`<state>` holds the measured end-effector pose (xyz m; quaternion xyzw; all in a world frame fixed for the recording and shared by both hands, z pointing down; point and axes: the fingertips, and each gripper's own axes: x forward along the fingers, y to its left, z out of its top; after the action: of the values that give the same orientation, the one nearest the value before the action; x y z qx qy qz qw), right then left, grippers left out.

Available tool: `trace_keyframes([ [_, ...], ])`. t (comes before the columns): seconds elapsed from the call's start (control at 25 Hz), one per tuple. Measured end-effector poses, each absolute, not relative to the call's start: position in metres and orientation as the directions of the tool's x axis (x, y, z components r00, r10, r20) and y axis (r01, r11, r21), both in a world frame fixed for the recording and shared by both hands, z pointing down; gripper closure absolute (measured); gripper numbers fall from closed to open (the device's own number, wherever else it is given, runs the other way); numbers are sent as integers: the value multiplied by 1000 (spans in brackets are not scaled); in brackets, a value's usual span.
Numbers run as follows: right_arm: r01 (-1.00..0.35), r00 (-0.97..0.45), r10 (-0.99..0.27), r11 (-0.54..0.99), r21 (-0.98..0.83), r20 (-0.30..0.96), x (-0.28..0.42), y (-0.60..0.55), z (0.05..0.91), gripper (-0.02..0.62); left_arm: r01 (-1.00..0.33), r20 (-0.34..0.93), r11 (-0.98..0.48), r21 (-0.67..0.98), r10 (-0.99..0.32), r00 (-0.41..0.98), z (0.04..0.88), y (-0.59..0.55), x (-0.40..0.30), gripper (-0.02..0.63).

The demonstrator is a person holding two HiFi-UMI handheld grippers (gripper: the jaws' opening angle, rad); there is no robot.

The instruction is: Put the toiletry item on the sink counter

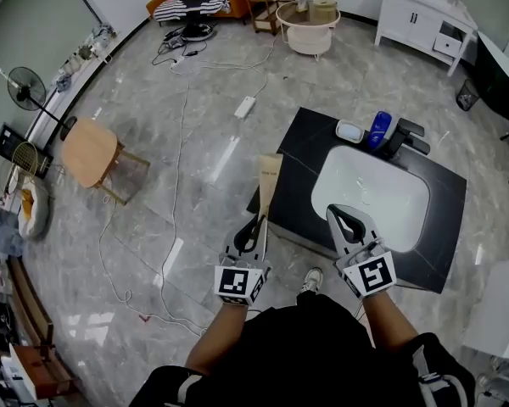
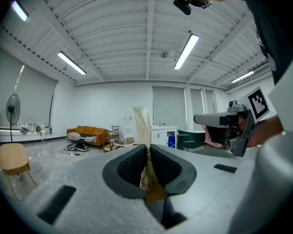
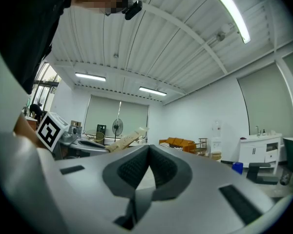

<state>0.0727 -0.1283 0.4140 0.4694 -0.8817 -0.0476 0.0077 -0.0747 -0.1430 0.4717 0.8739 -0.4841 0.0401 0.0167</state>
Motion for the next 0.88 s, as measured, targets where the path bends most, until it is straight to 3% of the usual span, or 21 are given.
trace_keyframes([
  [0.88, -877, -475, -879, 476, 66, 42, 92, -219, 440, 589, -795, 191, -606, -10, -782, 594, 515, -267, -60, 563],
])
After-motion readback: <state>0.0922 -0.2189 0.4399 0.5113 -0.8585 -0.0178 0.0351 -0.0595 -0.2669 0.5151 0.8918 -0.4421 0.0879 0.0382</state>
